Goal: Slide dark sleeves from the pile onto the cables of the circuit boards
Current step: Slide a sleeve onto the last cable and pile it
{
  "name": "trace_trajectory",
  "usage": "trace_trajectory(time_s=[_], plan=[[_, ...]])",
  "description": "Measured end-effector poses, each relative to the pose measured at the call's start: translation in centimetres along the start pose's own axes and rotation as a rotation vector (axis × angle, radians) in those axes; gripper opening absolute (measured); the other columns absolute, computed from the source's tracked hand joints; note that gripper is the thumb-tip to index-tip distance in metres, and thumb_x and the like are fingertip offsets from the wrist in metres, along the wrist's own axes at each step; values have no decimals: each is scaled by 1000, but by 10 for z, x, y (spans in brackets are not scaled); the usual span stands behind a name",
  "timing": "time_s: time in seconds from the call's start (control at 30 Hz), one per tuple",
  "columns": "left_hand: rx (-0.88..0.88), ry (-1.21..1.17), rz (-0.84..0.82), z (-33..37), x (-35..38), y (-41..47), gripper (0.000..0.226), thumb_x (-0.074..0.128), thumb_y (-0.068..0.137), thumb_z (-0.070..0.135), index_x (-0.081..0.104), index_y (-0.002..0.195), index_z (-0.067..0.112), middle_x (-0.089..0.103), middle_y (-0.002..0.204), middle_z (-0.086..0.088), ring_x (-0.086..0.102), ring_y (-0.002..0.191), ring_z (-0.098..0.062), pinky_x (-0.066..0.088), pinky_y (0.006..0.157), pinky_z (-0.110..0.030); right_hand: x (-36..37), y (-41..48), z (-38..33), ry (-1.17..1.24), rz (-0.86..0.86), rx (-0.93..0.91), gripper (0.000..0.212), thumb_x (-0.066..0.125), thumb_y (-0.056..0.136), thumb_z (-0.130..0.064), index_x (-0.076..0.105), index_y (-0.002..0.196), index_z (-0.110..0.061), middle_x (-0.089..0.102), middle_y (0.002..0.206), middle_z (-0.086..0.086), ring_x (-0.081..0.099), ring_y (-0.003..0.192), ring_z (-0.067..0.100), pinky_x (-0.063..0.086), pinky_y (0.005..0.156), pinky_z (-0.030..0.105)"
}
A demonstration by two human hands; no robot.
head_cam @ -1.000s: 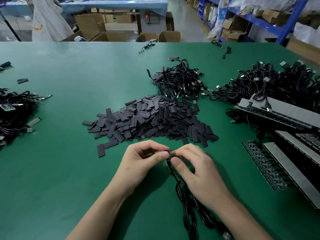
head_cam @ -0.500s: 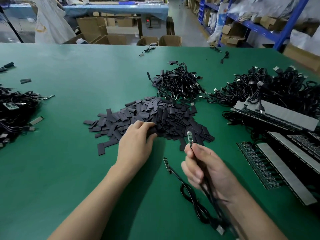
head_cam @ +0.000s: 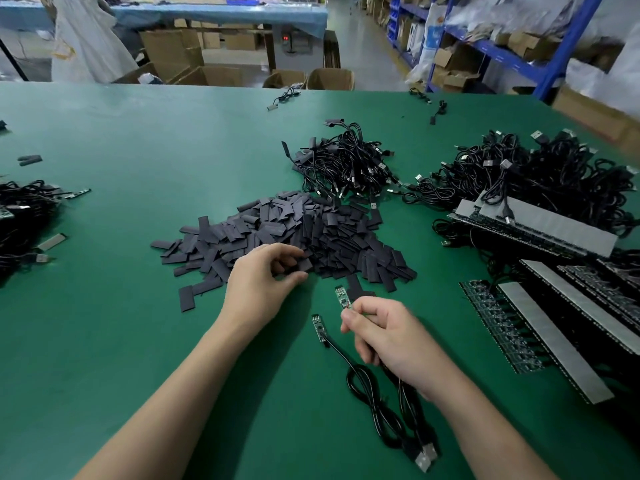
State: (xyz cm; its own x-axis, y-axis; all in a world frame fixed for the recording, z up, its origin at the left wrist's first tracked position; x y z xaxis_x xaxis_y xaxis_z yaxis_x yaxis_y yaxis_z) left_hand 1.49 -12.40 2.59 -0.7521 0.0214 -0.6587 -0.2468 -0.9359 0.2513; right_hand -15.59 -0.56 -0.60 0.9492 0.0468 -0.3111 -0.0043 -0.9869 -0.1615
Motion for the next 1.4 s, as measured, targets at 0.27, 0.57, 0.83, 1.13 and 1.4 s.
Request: trace_trajectory(time_s=[0.27, 0.57, 0.83, 1.13, 1.4], plan=[[66, -277, -232, 16, 6, -44, 23, 87, 79, 22, 79, 99, 30, 72, 96, 15, 65, 95, -8, 44, 81, -11, 2, -4, -10, 114, -101, -60, 36, 50, 109, -29, 56, 75, -22, 33, 56, -4, 26, 55, 15, 20, 56, 38], [73, -490, -191, 13, 2, -58, 21, 84, 79, 9, 79, 95, 22, 72, 96, 11, 67, 95, -11, 45, 86, -12, 6, -7, -16, 103, -188, -76, 35, 50, 99, -33, 41, 71, -15, 30, 56, -14, 25, 51, 9, 23, 52, 26], [144, -371, -200, 15, 5, -59, 20, 85, 79, 23, 79, 95, 34, 67, 103, 19, 63, 107, -12, 40, 92, -10, 8, -7, -16, 97, -213, -54, 40, 48, 109, -15, 38, 70, -15, 28, 57, -16, 24, 51, 8, 22, 51, 24], [155, -401, -229, 16, 4, -60, 15, 80, 79, 35, 79, 94, 34, 69, 102, 14, 65, 102, -10, 39, 82, -10, 8, -5, -14, 141, -223, -71, 35, 51, 99, -29, 41, 67, -21, 30, 58, -14, 25, 51, 9, 22, 50, 25], [197, -367, -221, 17, 3, -60, 17, 82, 81, 31, 78, 97, 35, 69, 102, 15, 65, 102, -9, 39, 81, -7, 10, -5, -9, 141, -255, -74, 36, 53, 100, -29, 40, 67, -22, 28, 58, -13, 24, 49, 7, 24, 48, 18]])
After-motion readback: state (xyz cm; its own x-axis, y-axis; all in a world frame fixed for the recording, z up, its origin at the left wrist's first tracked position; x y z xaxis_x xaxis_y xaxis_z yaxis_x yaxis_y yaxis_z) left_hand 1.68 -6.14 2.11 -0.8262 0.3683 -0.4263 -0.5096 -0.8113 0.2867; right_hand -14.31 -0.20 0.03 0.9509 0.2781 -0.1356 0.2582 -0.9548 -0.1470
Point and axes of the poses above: each hand's wrist, its own y-axis towards the middle knuckle, its own x-axis out of the palm, z = x × y, the point moved 8 cm from there along y, towards the middle knuckle
